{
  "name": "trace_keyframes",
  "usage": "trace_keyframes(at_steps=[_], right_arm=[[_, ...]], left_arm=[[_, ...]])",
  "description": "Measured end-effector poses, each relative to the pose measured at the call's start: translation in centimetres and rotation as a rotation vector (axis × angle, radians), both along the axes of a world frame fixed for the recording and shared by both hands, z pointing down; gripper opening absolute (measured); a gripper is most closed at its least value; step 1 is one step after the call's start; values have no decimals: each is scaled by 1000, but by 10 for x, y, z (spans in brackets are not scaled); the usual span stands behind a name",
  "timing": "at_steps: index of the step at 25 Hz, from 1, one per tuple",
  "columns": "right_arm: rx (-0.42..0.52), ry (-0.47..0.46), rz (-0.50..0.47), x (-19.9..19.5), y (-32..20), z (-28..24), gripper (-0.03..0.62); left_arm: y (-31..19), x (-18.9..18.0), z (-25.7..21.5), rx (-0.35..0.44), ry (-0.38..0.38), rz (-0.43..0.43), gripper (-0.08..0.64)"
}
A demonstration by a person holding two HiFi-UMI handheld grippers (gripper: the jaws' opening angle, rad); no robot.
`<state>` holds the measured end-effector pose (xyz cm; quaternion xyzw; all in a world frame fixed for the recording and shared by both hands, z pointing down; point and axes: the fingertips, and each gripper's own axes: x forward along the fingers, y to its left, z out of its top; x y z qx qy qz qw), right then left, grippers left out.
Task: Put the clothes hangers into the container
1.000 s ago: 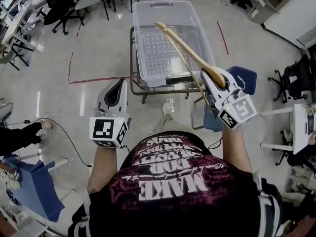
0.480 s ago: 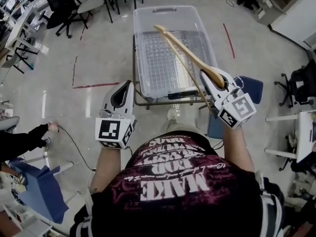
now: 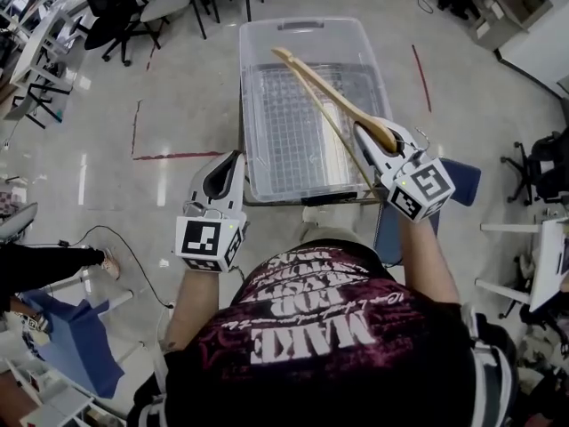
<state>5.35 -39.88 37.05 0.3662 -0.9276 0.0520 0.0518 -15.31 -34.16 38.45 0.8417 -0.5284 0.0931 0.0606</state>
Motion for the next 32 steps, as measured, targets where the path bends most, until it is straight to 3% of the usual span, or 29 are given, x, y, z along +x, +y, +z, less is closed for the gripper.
trace_keyframes(at_steps=[9, 13, 16, 19, 27, 32], right_arm=[[-158, -55, -19, -3, -72, 63, 66], [-239, -122, -49, -2, -93, 61, 66], [-246, -176, -90, -2, -110, 45, 59], [-227, -154, -102, -2, -127, 53, 58], [-411, -51, -125, -14, -151, 181, 58], [-542, -58, -145, -22, -155, 244, 58]], left_arm=[[-40, -8, 12, -55, -44, -73, 8], [-53, -6, 13, -71, -47, -108, 8], [-61, -2, 17, -84, -51, -124, 8], [-67, 3, 19, -91, -54, -134, 8], [-78, 3, 22, -112, -110, -177, 8], [-72, -8, 27, -139, -132, -221, 8]])
